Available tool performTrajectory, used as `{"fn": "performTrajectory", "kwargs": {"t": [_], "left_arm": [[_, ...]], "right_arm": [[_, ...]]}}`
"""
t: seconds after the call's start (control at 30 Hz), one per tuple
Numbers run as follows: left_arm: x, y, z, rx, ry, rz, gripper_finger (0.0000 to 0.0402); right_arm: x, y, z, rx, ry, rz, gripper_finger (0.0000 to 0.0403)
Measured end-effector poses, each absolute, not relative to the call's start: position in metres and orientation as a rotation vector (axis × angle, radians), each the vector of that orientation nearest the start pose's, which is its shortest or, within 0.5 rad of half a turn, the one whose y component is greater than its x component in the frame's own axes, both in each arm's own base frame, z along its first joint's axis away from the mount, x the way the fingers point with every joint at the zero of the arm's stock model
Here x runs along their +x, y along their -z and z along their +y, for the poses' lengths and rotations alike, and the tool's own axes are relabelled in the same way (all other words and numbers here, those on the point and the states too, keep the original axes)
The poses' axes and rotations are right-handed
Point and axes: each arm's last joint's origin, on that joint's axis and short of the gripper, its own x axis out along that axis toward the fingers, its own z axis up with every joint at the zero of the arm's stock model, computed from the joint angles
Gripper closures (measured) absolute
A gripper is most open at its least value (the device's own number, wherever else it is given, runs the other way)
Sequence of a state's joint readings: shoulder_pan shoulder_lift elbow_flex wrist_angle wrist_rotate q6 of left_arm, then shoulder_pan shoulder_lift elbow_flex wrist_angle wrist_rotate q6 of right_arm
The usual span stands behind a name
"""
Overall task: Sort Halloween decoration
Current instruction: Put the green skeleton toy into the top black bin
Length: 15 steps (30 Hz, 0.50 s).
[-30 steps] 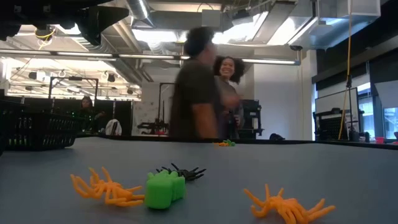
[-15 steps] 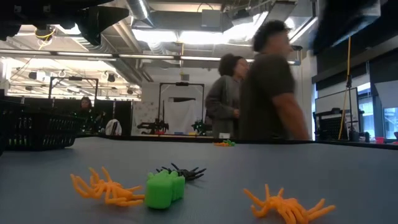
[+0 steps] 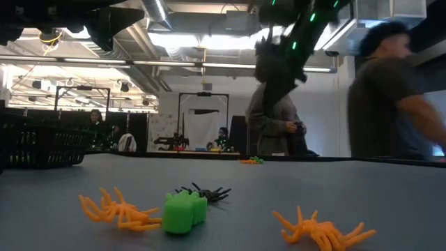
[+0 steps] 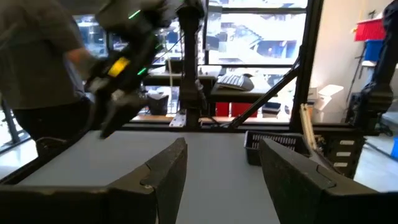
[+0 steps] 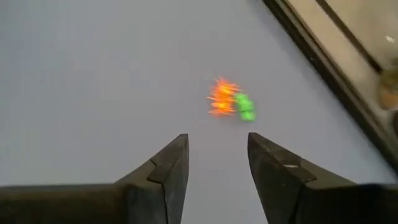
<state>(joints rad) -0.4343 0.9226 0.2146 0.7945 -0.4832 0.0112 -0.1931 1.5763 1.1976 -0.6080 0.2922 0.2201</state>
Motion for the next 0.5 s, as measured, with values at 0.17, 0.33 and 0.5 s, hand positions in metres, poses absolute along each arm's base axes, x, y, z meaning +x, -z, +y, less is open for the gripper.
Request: {"fn": "performTrajectory", "kwargs": {"t": [0.17,0.33,0.5], "left_arm": [[0.168,-0.208,-0.063,-0.028,-0.04,-0.077,0.0208],[0.168,-0.208,-0.063,-0.028,-0.039,-0.077,0.0208],[0.168,-0.208,-0.063,-0.027,-0.044,-0.077,0.0208]], "right_arm": [[0.323,-0.22,-0.115,0.142,0.592,1.036,0.024],[0.334,-0.18,-0.144,0.247,0.554,1.061,0.024],[0.34,-0.148,-0.159,0.28,0.558,1.091,0.024]]}}
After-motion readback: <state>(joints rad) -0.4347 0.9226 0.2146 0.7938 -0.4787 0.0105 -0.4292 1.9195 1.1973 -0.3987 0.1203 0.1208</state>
